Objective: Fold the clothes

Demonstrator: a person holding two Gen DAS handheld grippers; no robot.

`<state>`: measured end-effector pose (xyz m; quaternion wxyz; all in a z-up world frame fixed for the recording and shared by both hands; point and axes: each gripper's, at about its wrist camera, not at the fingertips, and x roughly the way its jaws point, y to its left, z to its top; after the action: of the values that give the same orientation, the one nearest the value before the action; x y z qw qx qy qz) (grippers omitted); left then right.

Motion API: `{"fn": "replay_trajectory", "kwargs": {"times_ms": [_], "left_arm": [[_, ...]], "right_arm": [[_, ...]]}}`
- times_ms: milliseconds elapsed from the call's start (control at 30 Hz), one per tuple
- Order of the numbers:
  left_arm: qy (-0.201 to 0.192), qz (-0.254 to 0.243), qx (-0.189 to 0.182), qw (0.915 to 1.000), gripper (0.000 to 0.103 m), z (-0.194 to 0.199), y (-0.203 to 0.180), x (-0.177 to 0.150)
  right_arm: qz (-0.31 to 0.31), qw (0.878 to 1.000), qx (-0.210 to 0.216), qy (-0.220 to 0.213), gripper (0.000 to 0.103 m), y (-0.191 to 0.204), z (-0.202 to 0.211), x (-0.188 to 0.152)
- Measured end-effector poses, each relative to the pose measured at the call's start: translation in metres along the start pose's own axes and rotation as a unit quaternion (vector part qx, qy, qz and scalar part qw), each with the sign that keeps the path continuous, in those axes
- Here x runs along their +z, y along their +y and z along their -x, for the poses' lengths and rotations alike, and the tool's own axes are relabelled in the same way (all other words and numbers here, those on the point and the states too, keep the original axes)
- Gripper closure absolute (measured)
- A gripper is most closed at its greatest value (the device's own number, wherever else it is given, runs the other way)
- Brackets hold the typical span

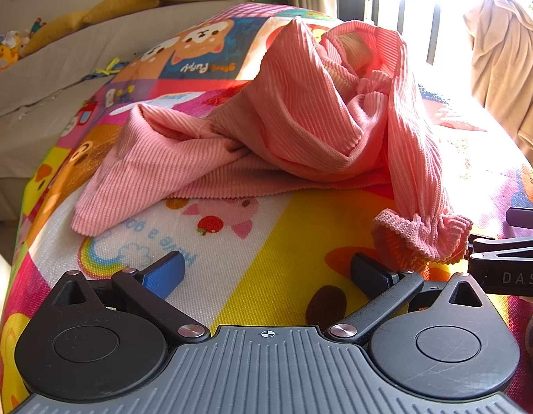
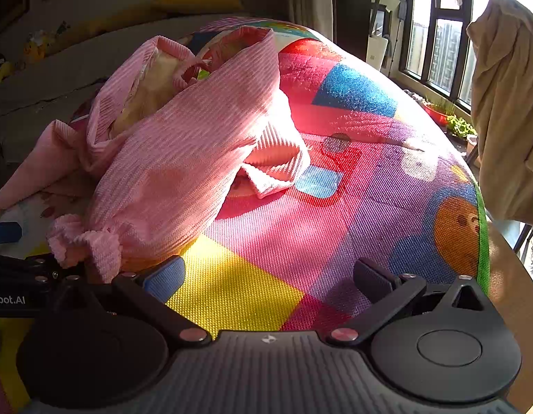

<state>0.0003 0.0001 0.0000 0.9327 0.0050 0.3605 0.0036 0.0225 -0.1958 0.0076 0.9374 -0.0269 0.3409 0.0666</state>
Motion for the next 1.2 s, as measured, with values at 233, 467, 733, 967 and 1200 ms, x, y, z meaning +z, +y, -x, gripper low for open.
{"fn": "replay_trajectory", "kwargs": {"times_ms": [233, 467, 733, 967, 1200], "left_arm": [[0.000, 0.000, 0.000, 1.0000, 0.000, -0.001, 0.001, -0.001], [0.002, 0.001, 0.003, 1.0000, 0.000, -0.001, -0.001, 0.000], [0.007, 0.000, 0.002, 1.0000, 0.000, 0.000, 0.001, 0.000], [0.031, -0.025, -0.124, 0.9914, 0.000, 0.027, 0.025, 0.040], [-0.010, -0.050, -0.160, 0.9858, 0.000, -0.006, 0.063, 0.119]], "right_arm": [[0.003, 1.000, -0.001, 0.000, 0.000, 0.001, 0.000, 0.000], [0.007, 1.000, 0.012, 0.008, 0.000, -0.002, -0.001, 0.002], [0.021, 0.999, 0.034, 0.022, 0.000, -0.007, -0.002, 0.005], [0.045, 0.996, 0.069, 0.038, 0.000, -0.014, -0.001, 0.008], [0.022, 0.995, 0.090, 0.027, 0.000, -0.034, 0.008, 0.066]]}}
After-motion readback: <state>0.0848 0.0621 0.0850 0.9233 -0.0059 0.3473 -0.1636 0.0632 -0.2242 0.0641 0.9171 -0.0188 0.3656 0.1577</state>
